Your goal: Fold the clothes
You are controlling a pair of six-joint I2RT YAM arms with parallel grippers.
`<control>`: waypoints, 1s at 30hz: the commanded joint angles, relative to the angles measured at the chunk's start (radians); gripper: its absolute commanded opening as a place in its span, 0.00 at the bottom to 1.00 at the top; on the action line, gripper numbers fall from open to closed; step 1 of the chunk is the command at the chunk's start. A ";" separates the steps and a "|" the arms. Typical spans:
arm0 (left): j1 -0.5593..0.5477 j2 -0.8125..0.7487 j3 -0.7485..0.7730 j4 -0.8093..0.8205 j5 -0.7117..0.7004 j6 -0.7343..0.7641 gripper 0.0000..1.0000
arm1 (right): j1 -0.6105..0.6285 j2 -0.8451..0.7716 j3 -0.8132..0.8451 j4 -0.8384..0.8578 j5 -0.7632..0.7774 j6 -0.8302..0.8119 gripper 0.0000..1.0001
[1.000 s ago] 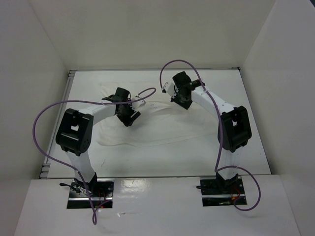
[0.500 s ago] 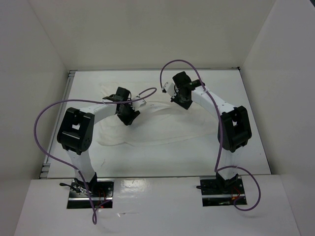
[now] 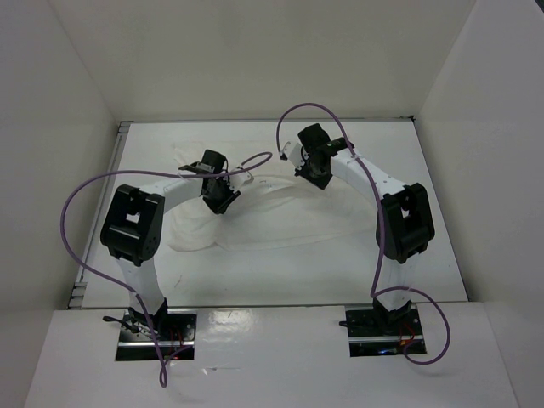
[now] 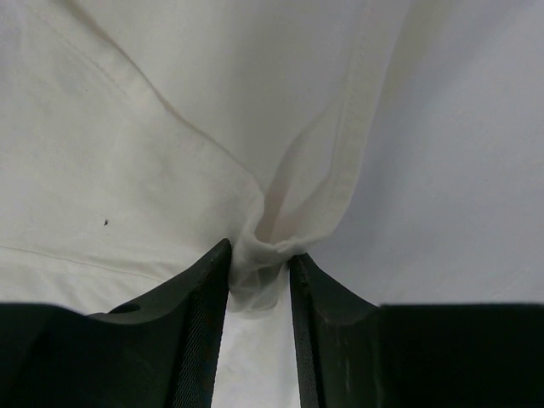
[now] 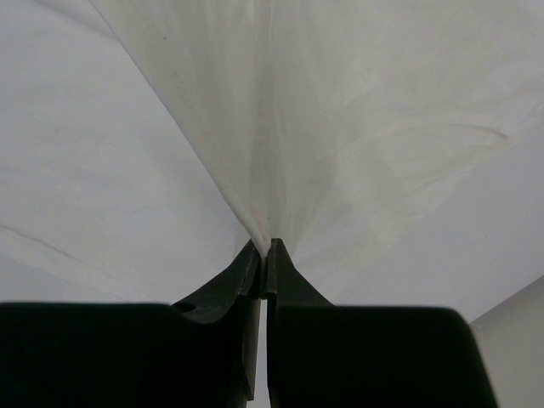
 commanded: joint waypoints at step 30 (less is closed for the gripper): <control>-0.004 0.044 0.107 -0.115 0.038 0.058 0.37 | -0.009 -0.002 -0.017 0.000 0.020 0.006 0.00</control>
